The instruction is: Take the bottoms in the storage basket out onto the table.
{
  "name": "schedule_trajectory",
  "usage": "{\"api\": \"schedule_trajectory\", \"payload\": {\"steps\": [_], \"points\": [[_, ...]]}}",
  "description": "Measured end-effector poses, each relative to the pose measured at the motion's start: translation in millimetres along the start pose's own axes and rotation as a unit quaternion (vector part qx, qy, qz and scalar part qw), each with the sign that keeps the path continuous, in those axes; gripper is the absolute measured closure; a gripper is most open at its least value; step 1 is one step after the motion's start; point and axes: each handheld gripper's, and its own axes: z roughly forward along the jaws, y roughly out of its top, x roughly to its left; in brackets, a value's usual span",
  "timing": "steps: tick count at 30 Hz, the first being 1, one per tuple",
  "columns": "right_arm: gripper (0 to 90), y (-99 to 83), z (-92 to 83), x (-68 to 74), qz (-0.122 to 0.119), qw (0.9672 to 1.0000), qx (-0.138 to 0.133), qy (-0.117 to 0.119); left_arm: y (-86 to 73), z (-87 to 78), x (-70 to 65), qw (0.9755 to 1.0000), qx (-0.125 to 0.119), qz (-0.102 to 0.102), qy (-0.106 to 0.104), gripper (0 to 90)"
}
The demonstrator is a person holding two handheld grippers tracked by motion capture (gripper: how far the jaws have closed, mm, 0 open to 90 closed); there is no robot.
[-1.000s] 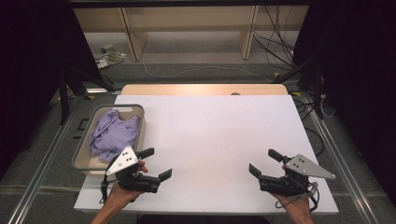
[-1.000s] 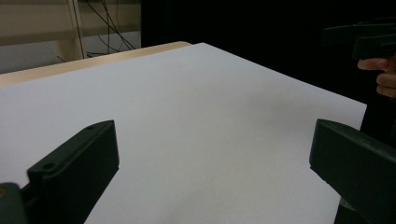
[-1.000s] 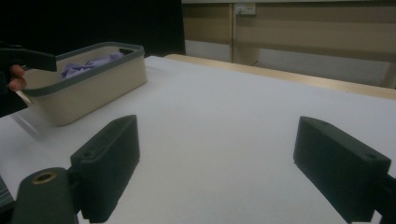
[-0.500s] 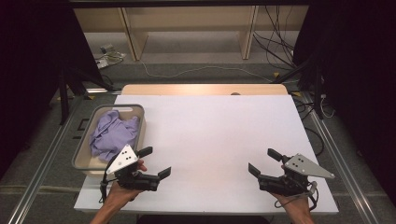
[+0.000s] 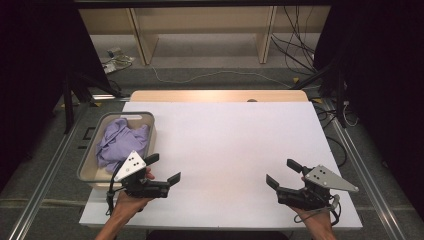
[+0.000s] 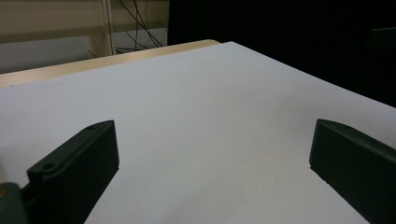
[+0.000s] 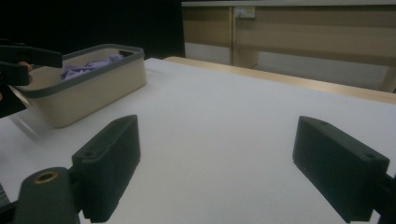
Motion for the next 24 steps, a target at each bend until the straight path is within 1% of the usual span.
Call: {"api": "schedule_trajectory", "payload": {"steps": [2, 3, 5, 6, 9, 12, 14, 18, 20, 21, 23, 24], "points": [[16.0, -0.2, 0.0, -0.4, 0.001, 1.0, 0.001, -0.001, 0.3, 0.6, 0.7, 1.0, -0.001, -0.003, 0.005, 0.9], [16.0, -0.2, 0.0, -0.4, 0.001, 1.0, 0.001, -0.001, 0.3, 0.6, 0.7, 1.0, -0.001, -0.003, 0.005, 0.9], [16.0, -0.1, -0.1, -0.7, 0.002, 1.0, 0.001, -0.001, 1.0, 1.1, 2.5, 0.9999, 0.001, -0.002, 0.012, 0.9], [16.1, -0.2, 0.0, -0.5, 0.001, 1.0, 0.001, -0.001, 1.7, 1.4, 4.2, 0.9998, 0.001, -0.006, 0.018, 0.9], [16.1, -0.5, 0.6, -0.3, 0.002, 1.0, -0.001, -0.001, 2.6, 1.8, 7.0, 0.9997, 0.0, -0.01, 0.021, 0.9], [16.2, -1.2, 1.5, -0.5, 0.002, 1.0, 0.002, -0.002, 4.0, 2.5, 11.2, 0.9994, -0.003, -0.022, 0.028, 1.0], [16.2, -1.6, 2.3, -0.8, 0.002, 1.0, 0.004, -0.003, 5.8, 2.6, 13.4, 0.9991, -0.003, -0.025, 0.033, 1.0], [16.2, -2.1, 3.6, -0.8, 0.005, 1.0, 0.004, -0.004, 9.7, 2.5, 17.5, 0.9989, -0.006, -0.031, 0.034, 0.9], [16.2, -2.3, 4.0, -0.4, 0.003, 1.0, 0.007, -0.006, 13.1, 3.0, 22.2, 0.9987, -0.006, -0.035, 0.036, 0.9], [16.2, -2.6, 4.4, -0.5, 0.001, 1.0, 0.007, -0.006, 14.7, 3.6, 24.4, 0.9984, -0.007, -0.04, 0.039, 0.9], [16.2, -2.7, 4.8, -0.5, 0.001, 0.9999, 0.008, -0.006, 15.8, 3.7, 25.8, 0.9983, -0.008, -0.042, 0.04, 0.9], [16.2, -2.4, 4.8, -1.0, 0.002, 0.9999, 0.009, -0.006, 18.5, 4.4, 28.8, 0.9979, -0.011, -0.049, 0.041, 0.9]]}}
